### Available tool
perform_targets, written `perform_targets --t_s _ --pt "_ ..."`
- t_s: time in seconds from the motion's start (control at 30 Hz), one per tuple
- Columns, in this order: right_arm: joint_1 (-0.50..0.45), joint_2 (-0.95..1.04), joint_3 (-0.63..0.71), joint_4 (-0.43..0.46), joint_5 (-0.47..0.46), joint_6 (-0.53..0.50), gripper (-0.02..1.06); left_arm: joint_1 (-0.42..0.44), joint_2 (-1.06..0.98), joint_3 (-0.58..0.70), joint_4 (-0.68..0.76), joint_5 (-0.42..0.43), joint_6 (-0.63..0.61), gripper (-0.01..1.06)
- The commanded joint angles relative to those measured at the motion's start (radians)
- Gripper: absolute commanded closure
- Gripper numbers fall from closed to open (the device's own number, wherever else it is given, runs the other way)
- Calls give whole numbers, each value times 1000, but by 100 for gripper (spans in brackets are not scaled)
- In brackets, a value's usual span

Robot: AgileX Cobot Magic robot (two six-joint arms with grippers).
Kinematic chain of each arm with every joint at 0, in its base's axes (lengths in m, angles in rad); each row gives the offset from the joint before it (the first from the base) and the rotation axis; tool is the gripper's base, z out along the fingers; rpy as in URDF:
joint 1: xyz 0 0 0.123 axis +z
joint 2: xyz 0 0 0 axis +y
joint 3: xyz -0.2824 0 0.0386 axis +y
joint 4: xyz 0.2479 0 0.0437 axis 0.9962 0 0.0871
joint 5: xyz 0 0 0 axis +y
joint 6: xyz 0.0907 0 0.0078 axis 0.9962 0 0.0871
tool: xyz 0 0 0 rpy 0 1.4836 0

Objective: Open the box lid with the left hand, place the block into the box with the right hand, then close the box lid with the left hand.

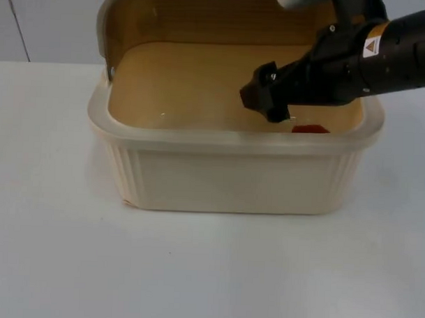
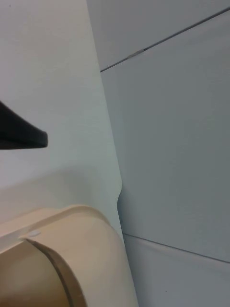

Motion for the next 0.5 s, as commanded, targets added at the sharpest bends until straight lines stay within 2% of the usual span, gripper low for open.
perform_targets --t_s 0.0,0.17,0.47 --pt "-2 -46 -2 -4 31 0 -1 -4 -8 0 -7 -1 2 3" --pt "-2 -123 -2 -4 122 0 -1 -4 -8 0 -7 -1 2 3" --pt "-2 -281 -43 16 169 11 -1 -4 -8 0 -11 -1 2 3"
